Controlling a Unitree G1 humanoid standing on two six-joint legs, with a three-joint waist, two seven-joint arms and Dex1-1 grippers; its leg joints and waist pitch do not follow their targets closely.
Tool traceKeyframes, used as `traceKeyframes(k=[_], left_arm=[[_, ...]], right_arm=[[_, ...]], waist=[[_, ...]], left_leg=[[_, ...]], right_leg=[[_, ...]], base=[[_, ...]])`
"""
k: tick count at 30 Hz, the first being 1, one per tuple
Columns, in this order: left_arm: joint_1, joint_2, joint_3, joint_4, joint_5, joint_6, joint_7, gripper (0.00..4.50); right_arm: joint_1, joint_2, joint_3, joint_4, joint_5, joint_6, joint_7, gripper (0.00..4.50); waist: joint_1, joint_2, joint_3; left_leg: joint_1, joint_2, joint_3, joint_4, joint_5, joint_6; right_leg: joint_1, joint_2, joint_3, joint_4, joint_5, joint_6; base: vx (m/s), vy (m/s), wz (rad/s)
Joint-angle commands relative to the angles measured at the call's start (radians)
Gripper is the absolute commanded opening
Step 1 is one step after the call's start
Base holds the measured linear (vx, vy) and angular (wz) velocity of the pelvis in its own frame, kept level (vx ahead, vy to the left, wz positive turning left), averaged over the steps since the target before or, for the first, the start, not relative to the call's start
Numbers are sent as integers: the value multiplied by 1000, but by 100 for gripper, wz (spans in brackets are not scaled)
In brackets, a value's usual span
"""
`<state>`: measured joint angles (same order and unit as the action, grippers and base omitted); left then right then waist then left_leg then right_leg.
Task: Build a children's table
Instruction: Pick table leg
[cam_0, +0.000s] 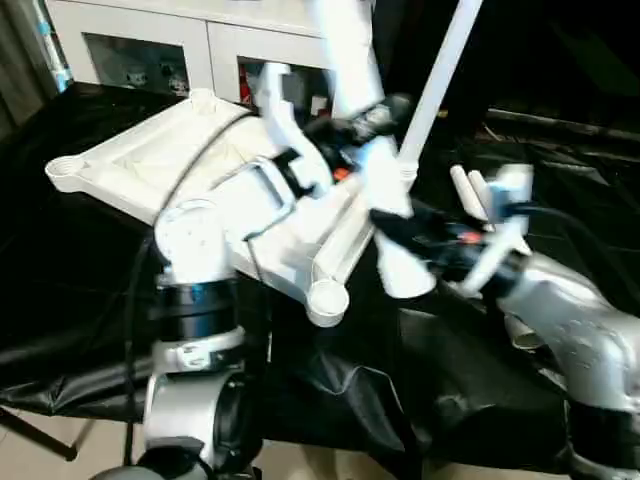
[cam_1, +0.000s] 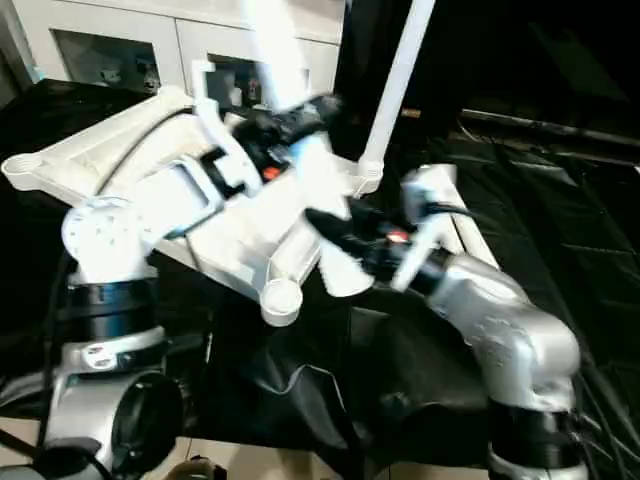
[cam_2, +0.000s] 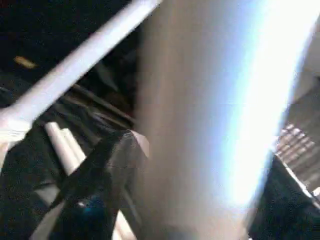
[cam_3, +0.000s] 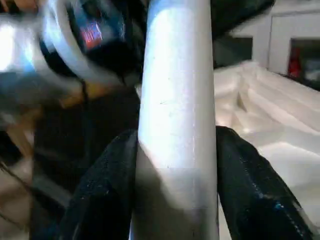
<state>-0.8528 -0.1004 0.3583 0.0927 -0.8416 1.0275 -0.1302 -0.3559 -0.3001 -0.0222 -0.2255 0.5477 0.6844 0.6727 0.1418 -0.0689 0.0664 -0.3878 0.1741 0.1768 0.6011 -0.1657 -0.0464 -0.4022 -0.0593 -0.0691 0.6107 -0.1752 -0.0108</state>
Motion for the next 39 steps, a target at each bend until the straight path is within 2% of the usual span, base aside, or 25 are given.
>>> traceKeyframes(k=[1, 2, 3, 5, 6, 8, 9, 10, 11, 15, 18, 22, 24, 25, 26, 27, 28, 29, 31, 32, 33, 34, 35, 37, 39], left_arm=[[1, -15, -9, -24, -2, 13, 33, 300], [8, -23, -6, -35, -4, 14, 52, 276], [9, -24, -5, -37, -5, 14, 56, 270], [20, -42, 0, -58, -6, 12, 96, 267], [26, -49, -5, -66, 6, 4, 112, 262], [31, -55, -11, -70, 21, -7, 127, 235], [38, -63, -20, -71, 38, -24, 149, 235], [38, -63, -20, -71, 38, -24, 149, 233], [40, -82, -12, -60, 40, -39, 180, 233], [37, -104, -9, -51, 71, -76, 234, 222], [50, -79, -72, -67, 159, -116, 238, 215], [60, -58, -109, -68, 206, -155, 238, 207], [57, -53, -113, -64, 213, -169, 237, 200], [55, -50, -114, -62, 213, -175, 234, 200], [52, -43, -115, -60, 213, -187, 220, 197], [51, -35, -121, -60, 215, -188, 198, 197], [51, -34, -121, -60, 215, -188, 197, 196], [52, -5, -146, -67, 218, -178, 142, 195], [54, 29, -175, -80, 210, -162, 74, 193], [55, 34, -179, -82, 209, -159, 65, 192], [54, 78, -197, -107, 159, -112, -31, 189], [53, 100, -208, -117, 141, -95, -75, 189], [54, 126, -223, -128, 125, -79, -122, 185], [57, 175, -256, -143, 113, -71, -201, 185], [51, 238, -280, -166, 63, -53, -339, 185]], right_arm=[[-25, -15, 66, 30, -111, -35, -67, 188], [-35, -14, 104, 49, -170, -50, -111, 188], [-36, -14, 111, 52, -181, -53, -119, 188], [-54, 11, 147, 78, -247, -54, -212, 187], [-62, 29, 159, 83, -267, -51, -248, 187], [-68, 44, 172, 88, -291, -54, -277, 186], [-73, 57, 195, 97, -332, -73, -302, 186], [-73, 57, 195, 97, -332, -73, -302, 186], [-76, 64, 227, 110, -383, -101, -328, 186], [-80, 88, 256, 114, -415, -109, -368, 185], [-83, 113, 278, 119, -441, -118, -396, 185], [-88, 132, 285, 118, -455, -125, -408, 185], [-91, 134, 291, 116, -463, -136, -406, 185], [-93, 134, 293, 116, -467, -141, -406, 185], [-96, 137, 293, 119, -463, -156, -402, 185], [-94, 149, 269, 113, -422, -159, -379, 185], [-94, 150, 268, 113, -421, -159, -378, 220], [-91, 166, 211, 93, -323, -130, -325, 241], [-95, 167, 163, 76, -247, -85, -284, 258], [-96, 166, 157, 74, -238, -79, -279, 264], [-109, 136, 107, 63, -161, -13, -210, 276], [-116, 118, 88, 60, -134, 10, -183, 276], [-124, 100, 66, 59, -102, 40, -157, 302], [-135, 61, 36, 57, -57, 72, -103, 304], [-163, -29, 2, 72, 7, 160, -12, 304]], waist=[[1, 17, -77], [-4, 13, -74], [-2, 13, -77], [-6, 9, -75], [-7, 9, -74], [-10, 10, -74], [-8, 14, -74], [-8, 14, -74], [-7, 22, -73], [-9, 19, -72], [-10, 21, -72], [-11, 20, -73], [-12, 12, -72], [-12, 14, -72], [-13, 15, -72], [-13, 15, -71], [-14, 17, -72], [-13, 19, -73], [-13, 19, -72], [-10, 25, -74], [-10, 26, -73], [-8, 26, -74], [-7, 27, -75], [-6, 24, -73], [-7, 10, -73]], left_leg=[[23, 56, -29, -68, -176, -41], [22, 53, -27, -70, -184, -39], [24, 56, -29, -69, -185, -45], [24, 54, -26, -70, -200, -44], [21, 53, -28, -71, -196, -45], [23, 55, -28, -72, -205, -46], [26, 54, -28, -72, -217, -48], [26, 54, -28, -72, -217, -48], [26, 56, -30, -75, -230, -58], [26, 54, -32, -78, -258, -66], [27, 55, -33, -78, -262, -68], [27, 55, -33, -78, -266, -70], [26, 55, -31, -78, -255, -66], [27, 55, -31, -77, -254, -66], [27, 54, -31, -77, -255, -66], [27, 54, -30, -77, -257, -65], [27, 55, -31, -77, -261, -65], [28, 54, -31, -77, -262, -62], [29, 54, -30, -78, -270, -51], [32, 57, -31, -78, -264, -51], [31, 56, -31, -78, -260, -52], [34, 56, -31, -77, -255, -52], [32, 55, -30, -77, -239, -55], [28, 54, -28, -76, -229, -54], [28, 52, -22, -72, -204, -46]], right_leg=[[48, -90, 48, -79, -258, -89], [50, -86, 48, -82, -246, -94], [49, -88, 48, -78, -238, -100], [50, -87, 50, -80, -236, -106], [52, -87, 50, -77, -230, -107], [49, -85, 50, -78, -231, -101], [48, -85, 51, -78, -237, -93], [48, -85, 51, -78, -237, -93], [47, -85, 51, -81, -235, -85], [48, -84, 51, -81, -238, -75], [46, -84, 51, -79, -231, -65], [46, -85, 52, -79, -228, -61], [47, -85, 53, -79, -228, -59], [47, -85, 53, -77, -229, -61], [45, -85, 53, -78, -230, -62], [45, -85, 53, -79, -233, -61], [45, -85, 53, -78, -234, -61], [45, -85, 53, -78, -227, -63], [44, -83, 53, -78, -228, -63], [42, -83, 53, -75, -213, -72], [42, -82, 52, -74, -202, -78], [46, -82, 52, -69, -181, -94], [47, -81, 52, -64, -158, -103], [50, -83, 53, -66, -156, -108], [52, -84, 53, -68, -190, -114]], base=[[0, 0, 0], [0, 0, 0], [0, 0, 0], [0, 0, 0], [0, 0, 0], [0, 0, 0], [0, 0, 0], [0, 0, 0], [0, 0, 0], [0, 0, 0], [0, 0, 0], [0, 0, 0], [0, 0, 0], [0, 0, 0], [0, 0, 0], [0, 0, 0], [0, 0, 0], [0, 0, 0], [0, 0, 0], [0, 0, 0], [0, 0, 0], [0, 0, 0], [0, 0, 0], [0, 0, 0], [0, 0, 0]])
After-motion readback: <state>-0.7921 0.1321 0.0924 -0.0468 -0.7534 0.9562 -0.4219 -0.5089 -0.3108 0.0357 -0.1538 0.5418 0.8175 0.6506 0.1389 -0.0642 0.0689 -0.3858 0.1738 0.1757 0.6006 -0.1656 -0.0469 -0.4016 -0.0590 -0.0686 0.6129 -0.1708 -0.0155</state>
